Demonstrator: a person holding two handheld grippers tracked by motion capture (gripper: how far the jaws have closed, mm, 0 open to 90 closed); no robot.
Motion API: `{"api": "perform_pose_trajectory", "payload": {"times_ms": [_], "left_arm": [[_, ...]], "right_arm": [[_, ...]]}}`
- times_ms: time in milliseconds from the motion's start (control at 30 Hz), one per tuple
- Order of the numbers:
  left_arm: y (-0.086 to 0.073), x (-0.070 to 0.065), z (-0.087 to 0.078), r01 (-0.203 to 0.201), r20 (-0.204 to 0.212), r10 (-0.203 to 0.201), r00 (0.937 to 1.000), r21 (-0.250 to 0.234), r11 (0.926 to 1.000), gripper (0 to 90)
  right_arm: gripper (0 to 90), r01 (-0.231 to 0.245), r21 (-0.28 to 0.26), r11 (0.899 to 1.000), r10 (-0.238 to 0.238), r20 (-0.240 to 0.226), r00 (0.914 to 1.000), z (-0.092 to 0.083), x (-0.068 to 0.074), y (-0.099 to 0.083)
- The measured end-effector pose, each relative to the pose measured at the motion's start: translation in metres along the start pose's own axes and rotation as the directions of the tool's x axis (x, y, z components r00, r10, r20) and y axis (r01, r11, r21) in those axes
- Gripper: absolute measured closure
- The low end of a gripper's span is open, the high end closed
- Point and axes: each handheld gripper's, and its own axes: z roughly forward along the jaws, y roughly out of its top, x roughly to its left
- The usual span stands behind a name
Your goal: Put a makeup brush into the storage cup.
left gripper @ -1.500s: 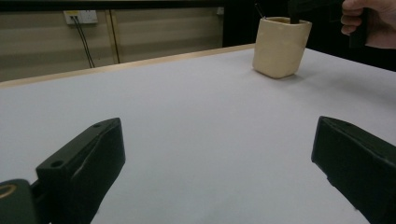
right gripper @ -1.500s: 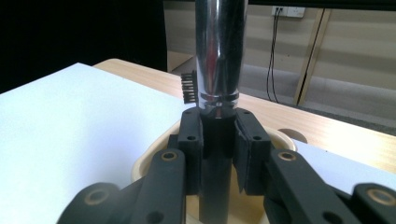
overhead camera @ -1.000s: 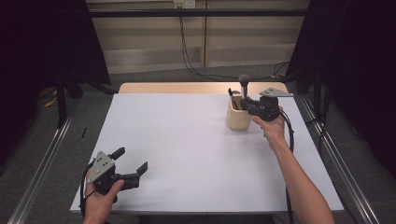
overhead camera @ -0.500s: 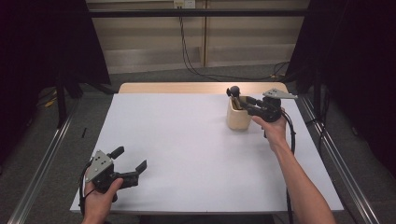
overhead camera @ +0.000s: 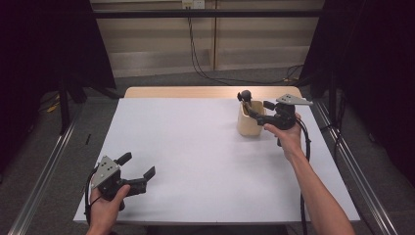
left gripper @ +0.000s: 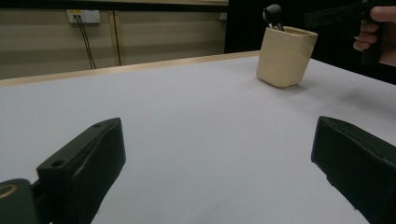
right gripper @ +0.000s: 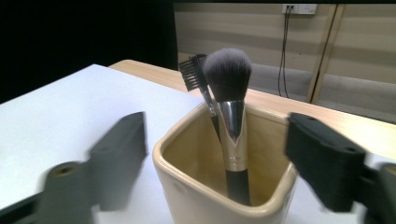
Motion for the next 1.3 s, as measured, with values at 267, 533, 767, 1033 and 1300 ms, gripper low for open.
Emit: {"api": "perform_pose_trajectory", "payload": {"times_ms": [267, 533, 767, 1033, 1300], "left_arm": [[0.000, 0.001, -0.001, 0.006, -0.012, -0.006, 0.9999, -0.009, 0.9999, 2.8], [0.000, 0.002, -0.004, -0.002, -0.011, 0.001, 0.9999, -0.009, 1.0000, 2.6], [0.000, 0.003, -0.006, 0.002, -0.005, -0.002, 1.0000, -0.015, 0.9999, 2.6], [0.000, 0.002, -0.008, 0.007, -0.005, -0.008, 1.0000, -0.022, 0.9997, 2.7], [0.000, 0.003, -0.009, 0.006, -0.005, -0.006, 1.0000, -0.024, 0.9997, 2.7]], "right_arm": [[2.1, -0.010, -0.022, 1.000, 0.011, 0.026, 0.9996, -0.006, 0.002, 0.002], [0.1, -0.030, -0.034, 0.999, 0.031, 0.029, 0.9991, -0.013, 0.004, -0.001], [0.0, -0.030, -0.037, 0.999, 0.031, 0.022, 0.9993, -0.021, 0.010, -0.004], [0.3, -0.003, -0.040, 0.999, 0.004, 0.039, 0.9992, -0.029, 0.017, -0.008], [0.4, 0.005, -0.036, 0.999, -0.003, 0.057, 0.9984, -0.041, 0.022, -0.014]]}}
